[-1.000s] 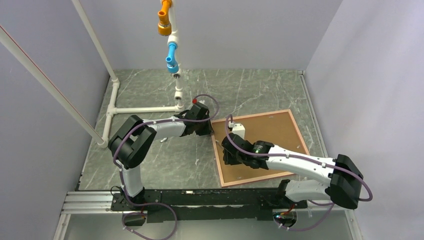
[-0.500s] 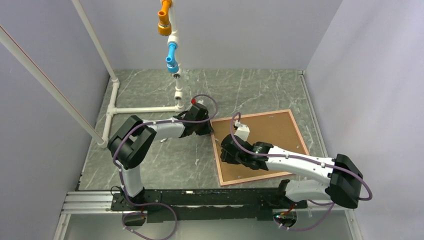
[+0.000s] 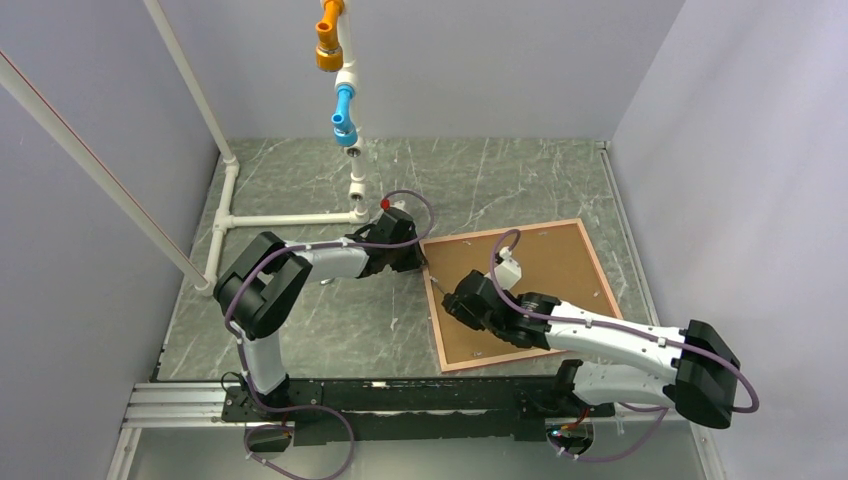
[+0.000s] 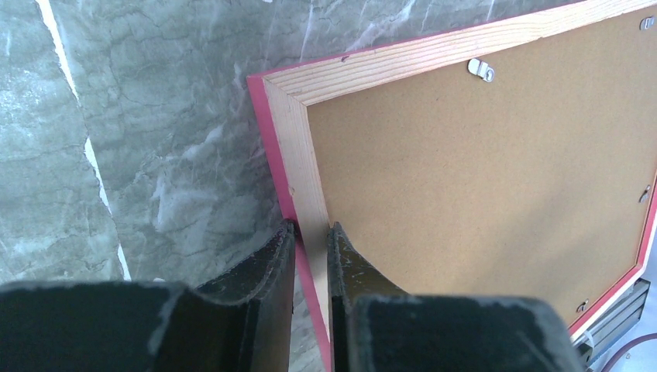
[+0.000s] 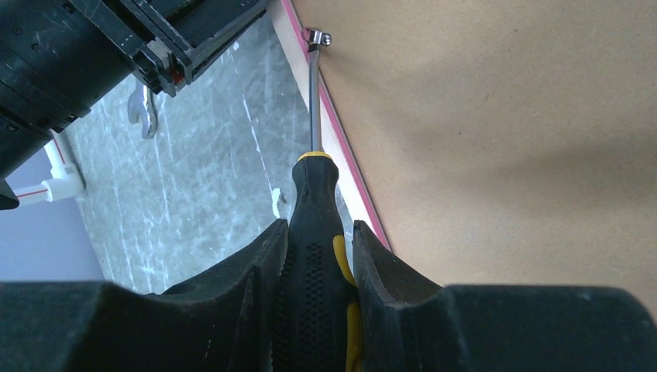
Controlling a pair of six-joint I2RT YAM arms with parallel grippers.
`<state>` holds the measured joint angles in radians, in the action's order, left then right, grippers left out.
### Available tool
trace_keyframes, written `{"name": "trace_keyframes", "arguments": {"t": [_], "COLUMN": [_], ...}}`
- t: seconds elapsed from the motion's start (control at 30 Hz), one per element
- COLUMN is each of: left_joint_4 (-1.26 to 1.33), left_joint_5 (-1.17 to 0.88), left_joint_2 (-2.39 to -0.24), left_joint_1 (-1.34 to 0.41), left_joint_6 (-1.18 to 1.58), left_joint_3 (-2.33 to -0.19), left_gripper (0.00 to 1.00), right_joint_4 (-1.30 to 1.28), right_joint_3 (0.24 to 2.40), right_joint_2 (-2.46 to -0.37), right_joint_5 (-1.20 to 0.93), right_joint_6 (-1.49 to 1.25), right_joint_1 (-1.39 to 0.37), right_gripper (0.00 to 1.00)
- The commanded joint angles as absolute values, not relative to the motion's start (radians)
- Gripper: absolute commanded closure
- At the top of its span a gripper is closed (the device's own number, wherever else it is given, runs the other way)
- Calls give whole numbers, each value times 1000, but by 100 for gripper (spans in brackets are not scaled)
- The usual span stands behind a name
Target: Take the photo out of the frame
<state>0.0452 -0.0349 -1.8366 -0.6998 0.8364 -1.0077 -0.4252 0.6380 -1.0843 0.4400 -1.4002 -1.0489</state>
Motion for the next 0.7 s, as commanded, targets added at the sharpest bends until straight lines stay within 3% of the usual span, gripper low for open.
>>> {"name": "trace_keyframes", "arguments": {"t": [0.0,0.23,0.5,0.67], "left_joint_4": [-105,-100,-110,-142], "left_joint_5": [-86,-88,-84,-86], "left_joint_2": [-1853,-1853,-1849,-1842], "left_joint_1": [-728,-731,-735,-735], "left_joint_6": [827,836,846,813], "left_joint_3": [-965,-961,-956,-990], "left_gripper": [100,100,100,100], "right_joint_4": [-403,-382,-469,-418], "right_joint_3": [610,610,674,699], "right_joint_2": [-1115,-1131,-1261,-1178], "right_joint_5": [507,519,681,703], "right_joint_6": [-1406,-1385,-1394,-1248], "right_joint_1": [-1039,-1054,-1097,-1101], "right_gripper": [100,100,100,100]}}
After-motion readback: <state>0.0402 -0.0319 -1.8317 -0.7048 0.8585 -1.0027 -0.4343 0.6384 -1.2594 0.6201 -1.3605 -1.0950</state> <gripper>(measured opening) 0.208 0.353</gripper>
